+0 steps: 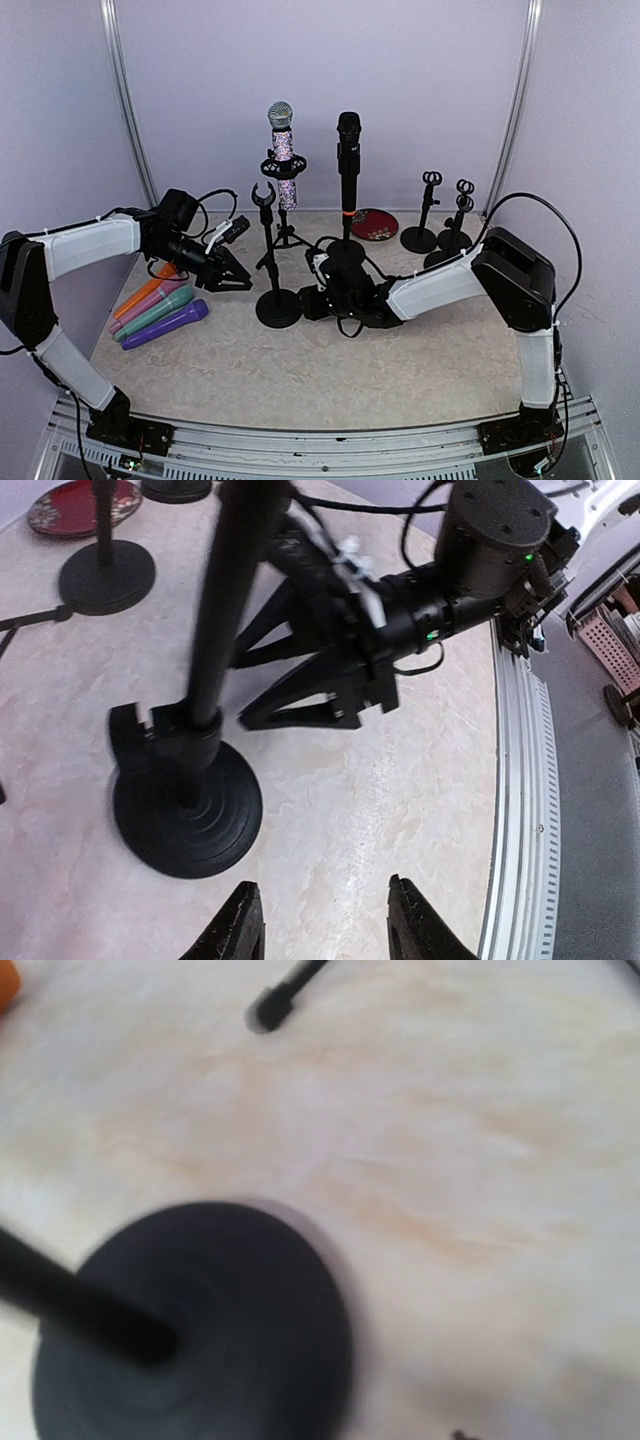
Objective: Remove the microphone from the stand
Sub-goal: Move the microphone stand to the center of the board.
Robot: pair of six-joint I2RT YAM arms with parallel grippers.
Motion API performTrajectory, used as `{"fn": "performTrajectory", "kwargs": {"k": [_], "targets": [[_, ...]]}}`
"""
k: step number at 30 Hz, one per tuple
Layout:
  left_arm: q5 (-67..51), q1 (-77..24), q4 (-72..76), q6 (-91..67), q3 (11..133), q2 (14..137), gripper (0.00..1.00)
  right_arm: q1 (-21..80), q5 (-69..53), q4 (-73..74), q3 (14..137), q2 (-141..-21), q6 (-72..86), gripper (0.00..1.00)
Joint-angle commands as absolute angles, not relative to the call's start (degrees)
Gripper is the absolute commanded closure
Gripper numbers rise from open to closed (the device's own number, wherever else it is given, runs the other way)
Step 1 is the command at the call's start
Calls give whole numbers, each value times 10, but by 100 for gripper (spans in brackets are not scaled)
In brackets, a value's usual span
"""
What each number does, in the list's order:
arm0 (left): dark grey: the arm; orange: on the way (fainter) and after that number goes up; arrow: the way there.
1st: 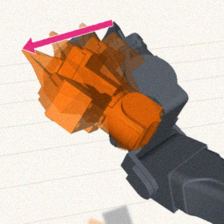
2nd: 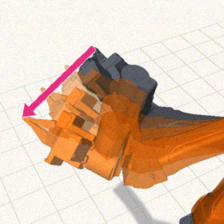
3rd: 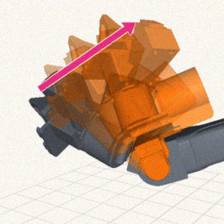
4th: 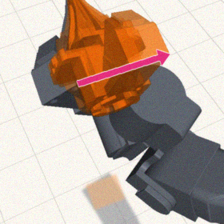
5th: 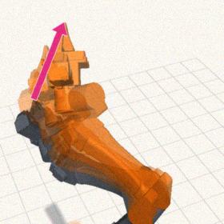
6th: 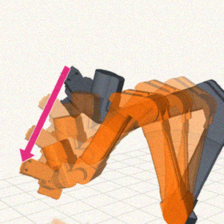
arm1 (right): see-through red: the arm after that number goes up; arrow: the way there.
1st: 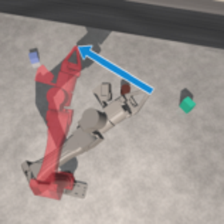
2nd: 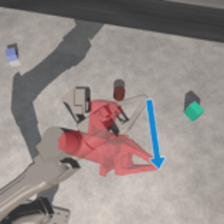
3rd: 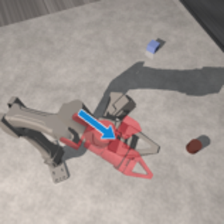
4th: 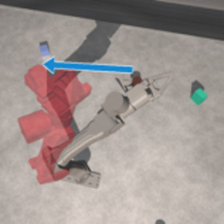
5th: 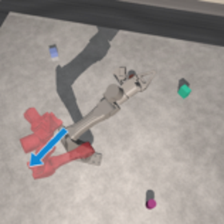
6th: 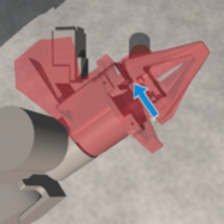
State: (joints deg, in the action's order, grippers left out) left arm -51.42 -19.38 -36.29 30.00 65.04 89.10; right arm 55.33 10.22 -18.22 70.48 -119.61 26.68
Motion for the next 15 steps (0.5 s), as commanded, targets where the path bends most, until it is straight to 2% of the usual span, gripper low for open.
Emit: {"fn": "performTrajectory", "kwargs": {"k": [1,4,9,15], "targets": [[-546,-123,-405,316,663,834,59,586,183,-273,648,-1104,229,37],[-537,-80,-411,322,654,808,59,628,231,-300,670,-1099,183,33],[-511,-57,-391,312,621,782,58,666,283,-293,781,-1150,111,33],[-506,-57,-378,305,602,776,58,683,398,-263,856,-1205,78,41]]}}
